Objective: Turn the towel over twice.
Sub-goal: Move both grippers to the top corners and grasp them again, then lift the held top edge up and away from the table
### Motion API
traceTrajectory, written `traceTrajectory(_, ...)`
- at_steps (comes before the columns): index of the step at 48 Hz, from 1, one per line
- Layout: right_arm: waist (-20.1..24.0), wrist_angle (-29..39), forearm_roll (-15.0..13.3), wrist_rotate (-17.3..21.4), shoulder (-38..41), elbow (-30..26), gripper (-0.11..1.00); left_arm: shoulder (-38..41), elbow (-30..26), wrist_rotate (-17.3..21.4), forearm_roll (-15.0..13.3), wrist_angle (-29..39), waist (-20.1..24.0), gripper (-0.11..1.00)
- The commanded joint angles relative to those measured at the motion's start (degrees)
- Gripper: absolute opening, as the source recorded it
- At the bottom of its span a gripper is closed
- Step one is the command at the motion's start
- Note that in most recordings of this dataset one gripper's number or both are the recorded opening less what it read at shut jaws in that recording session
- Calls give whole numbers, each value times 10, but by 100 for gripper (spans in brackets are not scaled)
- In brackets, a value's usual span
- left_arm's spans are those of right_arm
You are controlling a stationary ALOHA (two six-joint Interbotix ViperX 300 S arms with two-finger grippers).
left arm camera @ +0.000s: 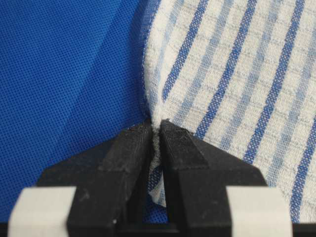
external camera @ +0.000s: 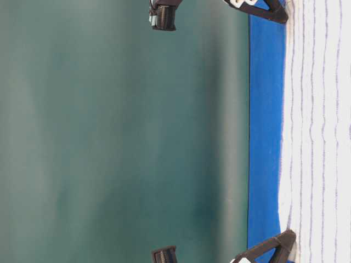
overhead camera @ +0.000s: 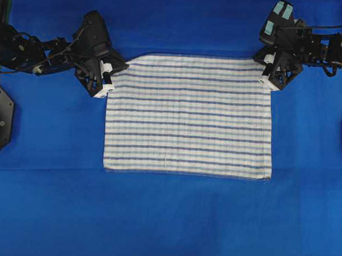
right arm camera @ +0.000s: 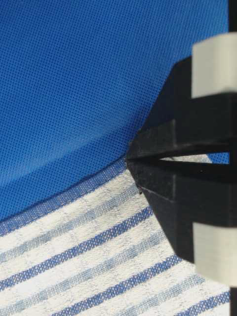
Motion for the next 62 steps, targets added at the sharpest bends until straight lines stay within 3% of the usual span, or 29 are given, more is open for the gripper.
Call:
traceTrajectory(1, -2, -3, -1, -1, -5, -4, 0, -9, -4, -1, -1, 2, 3, 4)
traceTrajectory(14, -30, 0, -2, -4, -5, -29, 0, -49, -18, 0, -1, 22, 27, 4)
traceTrajectory(27, -76, 13, -9, -37, -22, -82, 0, -100, -59, 1, -1, 64, 75, 4)
traceTrajectory(47, -121, 118, -9, -109, -89, -202, 0, -149, -138, 4, 0, 98, 136, 4)
traceTrajectory(57, -123, 149, -9, -128, -110, -250, 0, -166, -177, 51, 0, 120, 154, 4)
traceTrajectory(62, -123, 160, -9, -129, -125, -260, 0, -178, -193, 55, 0, 142, 153, 4)
